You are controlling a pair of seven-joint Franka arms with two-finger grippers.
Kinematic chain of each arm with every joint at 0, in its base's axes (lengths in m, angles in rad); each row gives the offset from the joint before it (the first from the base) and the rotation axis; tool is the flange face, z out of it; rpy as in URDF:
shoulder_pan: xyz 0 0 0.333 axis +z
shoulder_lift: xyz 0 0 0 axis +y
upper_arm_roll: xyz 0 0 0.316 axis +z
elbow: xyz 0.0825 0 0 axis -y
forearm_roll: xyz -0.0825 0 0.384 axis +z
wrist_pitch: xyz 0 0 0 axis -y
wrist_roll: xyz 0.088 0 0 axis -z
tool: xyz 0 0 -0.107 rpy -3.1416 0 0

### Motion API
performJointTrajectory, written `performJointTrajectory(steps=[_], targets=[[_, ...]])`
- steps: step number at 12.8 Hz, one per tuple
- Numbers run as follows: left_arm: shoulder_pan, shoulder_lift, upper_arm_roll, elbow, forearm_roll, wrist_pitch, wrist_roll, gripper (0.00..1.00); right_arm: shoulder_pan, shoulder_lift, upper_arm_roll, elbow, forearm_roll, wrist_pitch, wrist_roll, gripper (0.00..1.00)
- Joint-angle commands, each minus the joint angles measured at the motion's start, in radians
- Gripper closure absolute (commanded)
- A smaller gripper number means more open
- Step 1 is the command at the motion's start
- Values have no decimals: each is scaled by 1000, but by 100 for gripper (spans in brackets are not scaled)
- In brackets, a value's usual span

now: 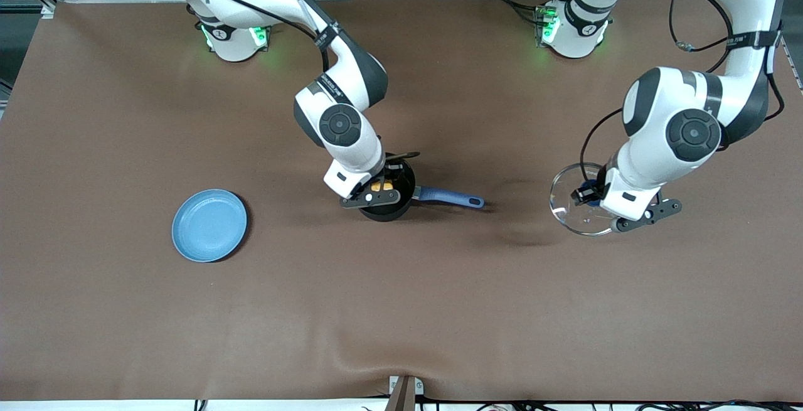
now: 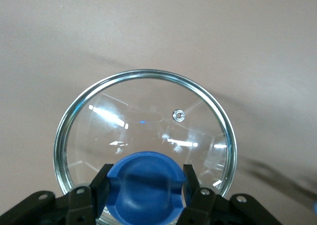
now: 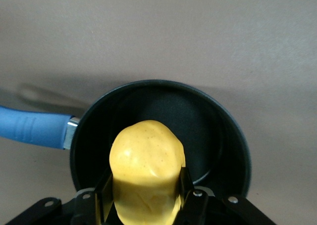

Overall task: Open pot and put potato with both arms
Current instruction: 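Lower the potato into the pan while the left gripper sets the lid down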

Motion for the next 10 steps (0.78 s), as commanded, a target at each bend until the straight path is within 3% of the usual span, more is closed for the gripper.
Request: performJointTrajectory(steps=[1, 5, 10], targets=[[61, -47, -13, -187, -2, 190, 78, 100, 23, 24, -10, -21, -15, 43, 40, 100], [76, -44, -13, -353, 1, 405, 112, 100, 38, 73, -10, -21, -16, 112, 69, 100], [96, 9, -13, -350, 3, 448, 146, 100, 37, 101, -12, -19, -18, 149, 69, 94]])
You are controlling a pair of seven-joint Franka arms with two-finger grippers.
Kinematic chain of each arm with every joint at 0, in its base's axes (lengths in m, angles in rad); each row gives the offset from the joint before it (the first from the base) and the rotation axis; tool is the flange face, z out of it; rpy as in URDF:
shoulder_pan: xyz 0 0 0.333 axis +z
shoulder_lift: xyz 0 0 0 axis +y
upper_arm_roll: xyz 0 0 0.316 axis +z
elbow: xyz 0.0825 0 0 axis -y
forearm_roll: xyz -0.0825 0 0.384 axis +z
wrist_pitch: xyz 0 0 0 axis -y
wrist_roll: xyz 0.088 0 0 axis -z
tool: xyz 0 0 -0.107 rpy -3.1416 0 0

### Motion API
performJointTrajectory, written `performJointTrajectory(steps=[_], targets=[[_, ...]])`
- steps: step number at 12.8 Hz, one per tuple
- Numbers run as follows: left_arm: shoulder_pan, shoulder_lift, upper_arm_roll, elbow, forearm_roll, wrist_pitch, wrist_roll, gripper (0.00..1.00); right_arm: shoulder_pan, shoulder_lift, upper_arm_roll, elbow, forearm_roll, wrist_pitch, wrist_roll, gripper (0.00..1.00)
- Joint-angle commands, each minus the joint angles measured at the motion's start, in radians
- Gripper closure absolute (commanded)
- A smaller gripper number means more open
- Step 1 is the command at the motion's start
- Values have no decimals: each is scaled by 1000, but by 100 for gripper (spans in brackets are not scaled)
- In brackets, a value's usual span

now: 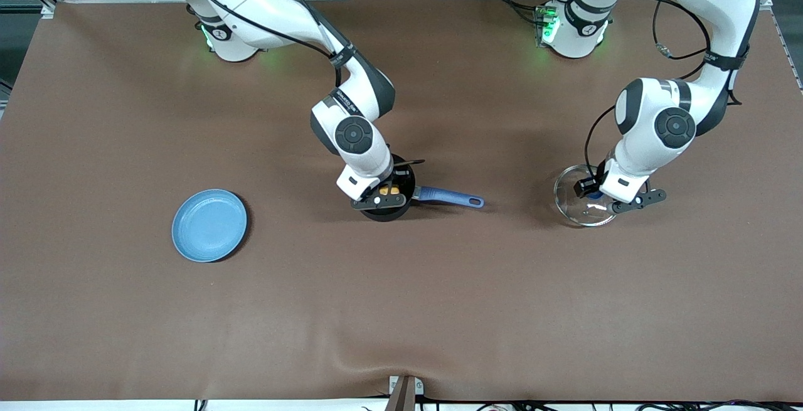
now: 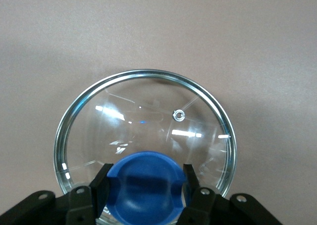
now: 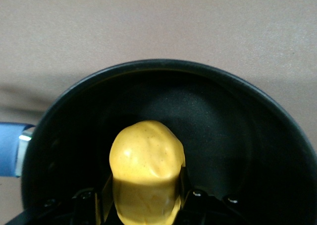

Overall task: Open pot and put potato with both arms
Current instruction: 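Lower the potato into the pan while the left gripper sets the lid down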

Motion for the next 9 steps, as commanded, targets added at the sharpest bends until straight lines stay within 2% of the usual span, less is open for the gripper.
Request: performJointTrajectory(steps=[1, 2, 3, 4, 5, 6, 9], targets=[[14, 22, -13, 2, 3, 47, 19, 92, 6, 10, -7, 7, -16, 20, 26, 90], [8, 33, -19, 14, 1, 48, 25, 70, 0, 10, -7, 9, -16, 17, 26, 71], [7, 45, -28, 27, 1, 48, 25, 61, -4, 10, -7, 9, -15, 17, 26, 49], [8, 58, -28, 40, 1, 48, 25, 45, -4, 10, -7, 13, -15, 16, 26, 24], [13, 71, -28, 57, 1, 48, 26, 22, -4, 8, -7, 18, -15, 14, 24, 14], [11, 81, -28, 74, 0, 48, 23, 0, -6, 5, -7, 22, -13, 10, 22, 11], [11, 11, -28, 119, -2, 4, 20, 0, -9, -7, -7, 30, -13, 5, 19, 4]])
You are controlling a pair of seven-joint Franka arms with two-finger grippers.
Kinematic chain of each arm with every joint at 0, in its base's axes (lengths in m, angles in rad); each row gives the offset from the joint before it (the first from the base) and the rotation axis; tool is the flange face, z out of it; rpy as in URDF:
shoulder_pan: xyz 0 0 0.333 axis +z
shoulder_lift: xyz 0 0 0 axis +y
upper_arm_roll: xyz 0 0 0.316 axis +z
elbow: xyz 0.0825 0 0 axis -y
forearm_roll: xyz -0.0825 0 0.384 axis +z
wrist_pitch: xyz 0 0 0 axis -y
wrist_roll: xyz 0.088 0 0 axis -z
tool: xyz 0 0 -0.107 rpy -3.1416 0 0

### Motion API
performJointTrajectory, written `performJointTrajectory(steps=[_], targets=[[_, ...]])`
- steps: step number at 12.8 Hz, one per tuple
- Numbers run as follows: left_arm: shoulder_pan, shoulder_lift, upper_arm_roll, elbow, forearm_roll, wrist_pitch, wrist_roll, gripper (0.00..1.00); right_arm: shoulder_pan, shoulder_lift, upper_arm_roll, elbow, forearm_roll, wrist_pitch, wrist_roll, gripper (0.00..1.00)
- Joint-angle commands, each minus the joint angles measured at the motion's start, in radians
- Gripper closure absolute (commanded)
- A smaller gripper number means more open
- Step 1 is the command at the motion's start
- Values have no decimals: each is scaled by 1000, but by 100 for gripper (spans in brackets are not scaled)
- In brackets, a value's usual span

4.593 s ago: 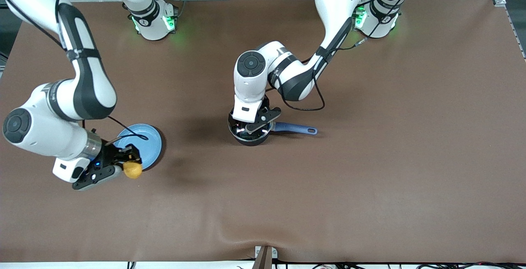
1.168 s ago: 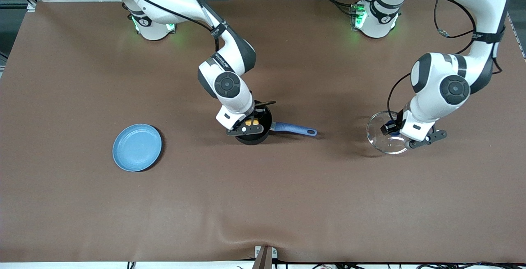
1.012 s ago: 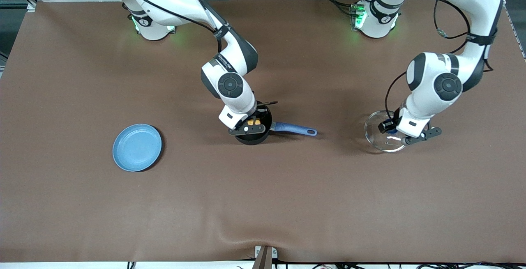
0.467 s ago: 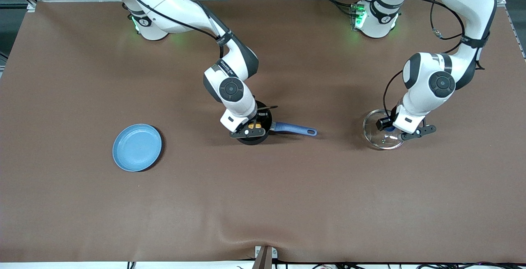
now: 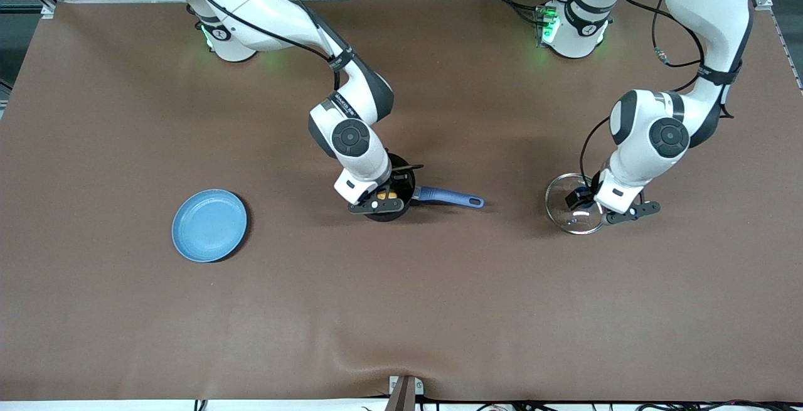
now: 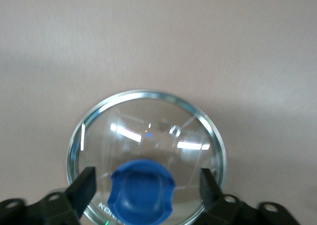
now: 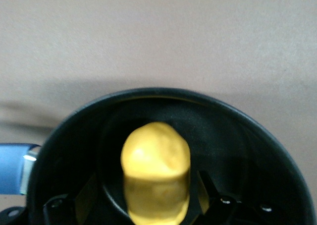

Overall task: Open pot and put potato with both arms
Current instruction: 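Lower the potato into the pan while the left gripper sets the lid down, then open both grippers, releasing the potato and the lid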

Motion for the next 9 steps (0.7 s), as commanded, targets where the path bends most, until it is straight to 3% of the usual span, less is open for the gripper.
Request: performJointTrajectory(steps=[1, 2, 5, 9], targets=[[9, -97, -9, 73, -2, -120, 13, 0, -9, -20, 5, 8, -13, -19, 13, 3], [5, -131, -22, 144, -6, -240, 13, 0, -10, -37, 5, 15, -15, -66, 11, 3], [-1, -122, -63, 498, -37, -653, 8, 0, -35, -109, 5, 48, -15, -204, 2, 0], [0, -168, -69, 688, -40, -924, 8, 0, -131, -238, 2, 48, -18, -304, 1, 0]])
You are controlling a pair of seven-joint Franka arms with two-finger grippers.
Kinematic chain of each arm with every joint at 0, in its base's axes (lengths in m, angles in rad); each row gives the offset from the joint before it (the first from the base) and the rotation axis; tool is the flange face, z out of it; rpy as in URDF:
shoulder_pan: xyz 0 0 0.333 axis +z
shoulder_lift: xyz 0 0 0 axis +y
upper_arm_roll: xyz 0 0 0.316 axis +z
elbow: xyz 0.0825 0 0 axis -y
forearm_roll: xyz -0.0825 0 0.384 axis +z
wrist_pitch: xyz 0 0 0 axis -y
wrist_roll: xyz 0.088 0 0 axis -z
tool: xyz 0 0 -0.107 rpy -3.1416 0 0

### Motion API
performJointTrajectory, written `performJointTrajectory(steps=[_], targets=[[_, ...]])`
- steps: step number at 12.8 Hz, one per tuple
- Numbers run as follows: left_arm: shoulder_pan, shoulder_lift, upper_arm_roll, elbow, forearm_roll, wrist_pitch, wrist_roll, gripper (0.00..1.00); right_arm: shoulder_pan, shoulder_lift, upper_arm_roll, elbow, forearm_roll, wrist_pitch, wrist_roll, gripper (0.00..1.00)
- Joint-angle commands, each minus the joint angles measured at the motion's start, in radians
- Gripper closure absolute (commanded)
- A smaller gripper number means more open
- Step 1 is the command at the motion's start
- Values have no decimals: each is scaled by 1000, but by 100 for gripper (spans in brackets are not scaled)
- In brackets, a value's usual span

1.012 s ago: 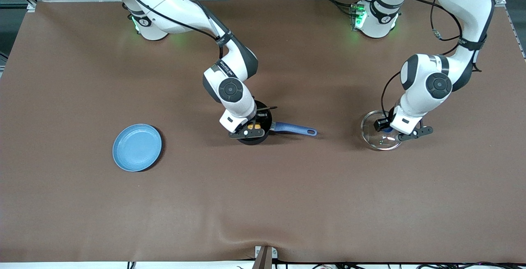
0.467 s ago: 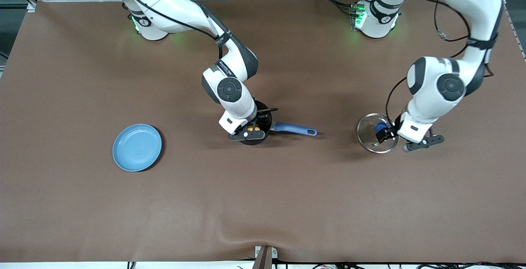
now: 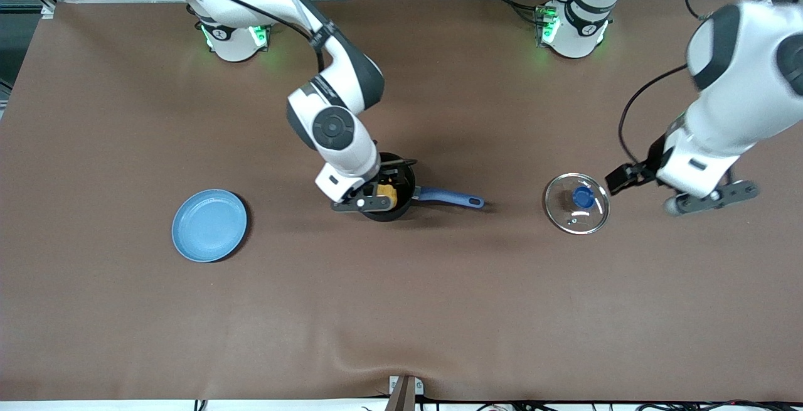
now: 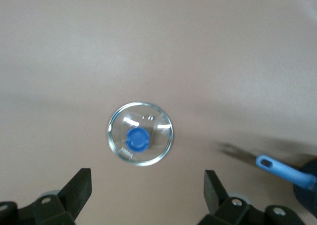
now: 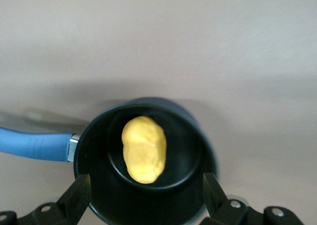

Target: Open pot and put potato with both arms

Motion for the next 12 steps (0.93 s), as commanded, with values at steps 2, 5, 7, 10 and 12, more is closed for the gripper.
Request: performJointTrajectory(steps=[2, 5, 7, 10, 12], targets=[[5, -41, -5, 91, -19, -143, 7, 0, -175, -122, 2, -10, -19, -52, -17, 0], [7, -104, -2, 91, -31, -201, 4, 0, -309, -157, -1, 53, -27, -168, -296, 0], [13, -107, 3, 91, -54, -206, 5, 0, -401, -183, 1, 65, -27, -239, -386, 0], [14, -130, 9, 91, -65, -229, 2, 0, -518, -245, 1, 65, -27, -316, -554, 0], [14, -136, 9, 91, -65, -244, 4, 0, -561, -303, -1, 65, -30, -366, -647, 0]])
